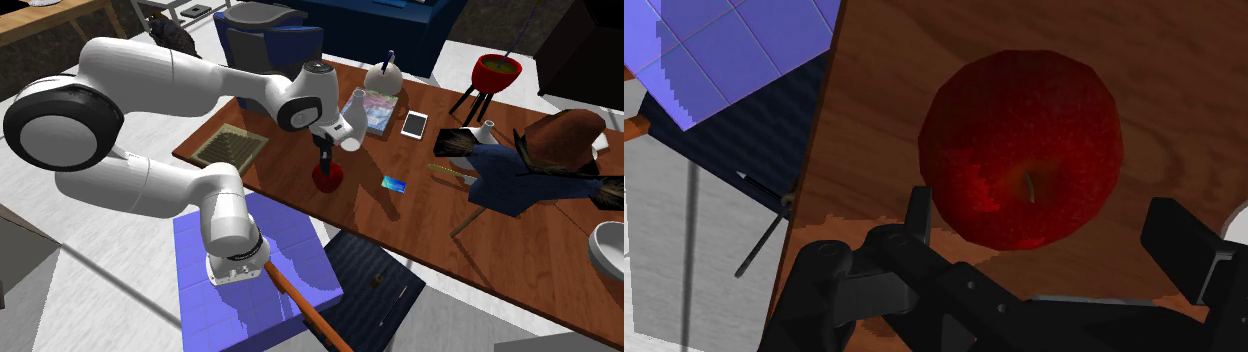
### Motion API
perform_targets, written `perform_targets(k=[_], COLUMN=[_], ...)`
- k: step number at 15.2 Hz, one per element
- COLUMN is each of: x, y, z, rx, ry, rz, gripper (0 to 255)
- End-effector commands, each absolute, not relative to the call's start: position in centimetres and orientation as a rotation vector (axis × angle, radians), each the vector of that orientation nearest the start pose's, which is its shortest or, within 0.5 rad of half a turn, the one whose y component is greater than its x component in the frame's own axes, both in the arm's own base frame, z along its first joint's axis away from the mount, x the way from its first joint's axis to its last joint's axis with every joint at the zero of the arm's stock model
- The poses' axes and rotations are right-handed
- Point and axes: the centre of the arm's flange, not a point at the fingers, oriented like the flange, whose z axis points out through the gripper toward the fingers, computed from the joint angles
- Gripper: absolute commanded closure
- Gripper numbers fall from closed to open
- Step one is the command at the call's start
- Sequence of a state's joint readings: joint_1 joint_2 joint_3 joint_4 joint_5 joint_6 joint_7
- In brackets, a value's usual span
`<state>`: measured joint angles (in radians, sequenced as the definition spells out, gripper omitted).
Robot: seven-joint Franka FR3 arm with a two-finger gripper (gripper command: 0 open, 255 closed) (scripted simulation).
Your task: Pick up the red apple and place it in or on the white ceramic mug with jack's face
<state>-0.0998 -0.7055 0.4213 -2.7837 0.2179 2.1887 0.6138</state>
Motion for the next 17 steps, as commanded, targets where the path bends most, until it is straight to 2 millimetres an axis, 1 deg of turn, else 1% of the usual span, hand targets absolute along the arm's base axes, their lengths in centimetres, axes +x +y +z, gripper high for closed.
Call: perform_targets(k=[1, 8, 9, 17], x=[32.21, 32.21, 32.21, 32.23], y=[10.18, 10.18, 10.18, 10.07], z=[39.26, 39.26, 39.26, 39.27], rx=[-3.085, -3.085, -3.085, -3.085], ry=[0.78, 0.78, 0.78, 0.781], rz=[-0.175, -0.175, -0.175, -0.175], gripper=[0, 0, 255, 255])
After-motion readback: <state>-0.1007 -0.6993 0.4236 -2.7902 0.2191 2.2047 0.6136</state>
